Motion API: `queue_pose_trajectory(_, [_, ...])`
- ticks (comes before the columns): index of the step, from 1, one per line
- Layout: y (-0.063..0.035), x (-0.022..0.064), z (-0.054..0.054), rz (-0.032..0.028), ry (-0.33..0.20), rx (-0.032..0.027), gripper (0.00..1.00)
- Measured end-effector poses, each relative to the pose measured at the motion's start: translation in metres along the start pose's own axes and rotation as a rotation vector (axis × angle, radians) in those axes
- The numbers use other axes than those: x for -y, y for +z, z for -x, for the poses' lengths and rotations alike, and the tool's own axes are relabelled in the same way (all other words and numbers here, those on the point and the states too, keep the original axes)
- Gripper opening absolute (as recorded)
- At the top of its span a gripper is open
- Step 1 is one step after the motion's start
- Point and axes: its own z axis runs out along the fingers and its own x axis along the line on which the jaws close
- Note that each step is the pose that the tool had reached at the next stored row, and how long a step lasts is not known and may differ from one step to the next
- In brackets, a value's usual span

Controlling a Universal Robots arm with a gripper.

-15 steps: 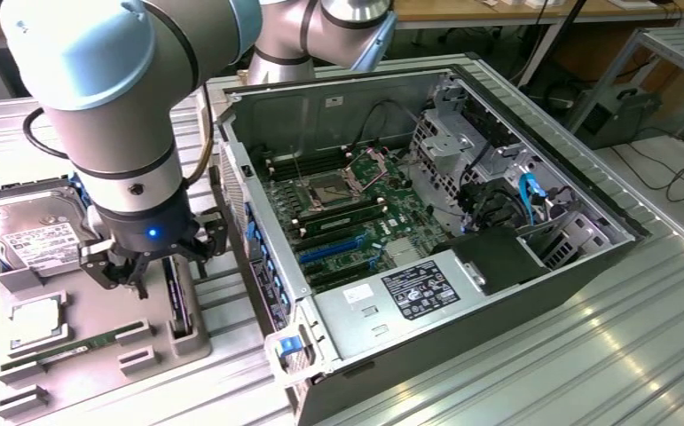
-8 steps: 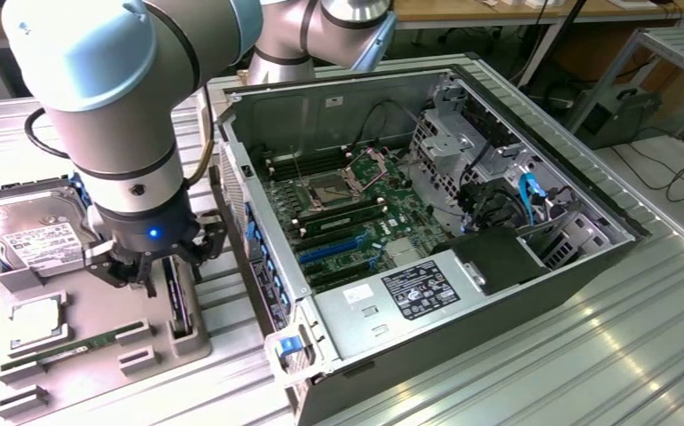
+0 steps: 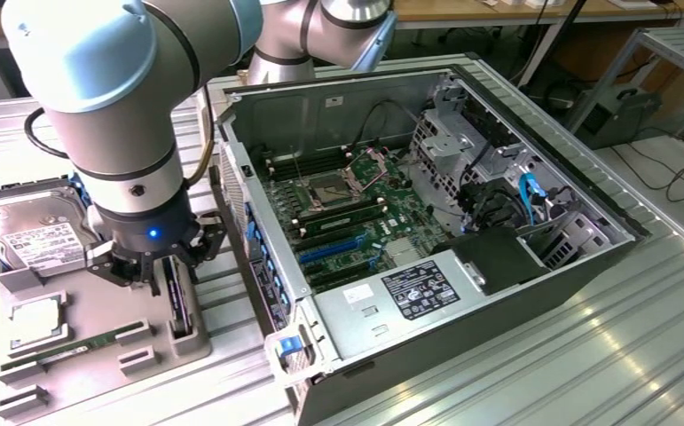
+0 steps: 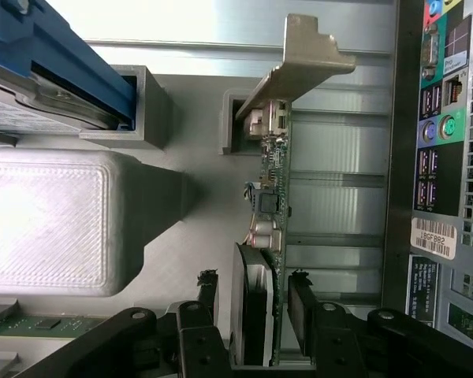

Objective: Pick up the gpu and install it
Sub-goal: 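Pick up the gpu and move the gpu toward the slot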

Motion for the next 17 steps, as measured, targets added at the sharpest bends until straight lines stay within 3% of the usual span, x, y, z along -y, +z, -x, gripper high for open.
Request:
queue_pose_trajectory(11, [0.0,0.0003,0.0,0.0,0.0,0.0,0.49])
queue_pose_trajectory(14, [0.0,0.0004,0.0,0.0,0.0,0.0,0.4])
queue_pose_trajectory(15, [0.0,0.0004,0.0,0.0,0.0,-0.0001,0.33])
queue_pose_trajectory(17, [0.0,0.0005,0.0,0.0,0.0,0.0,0.33])
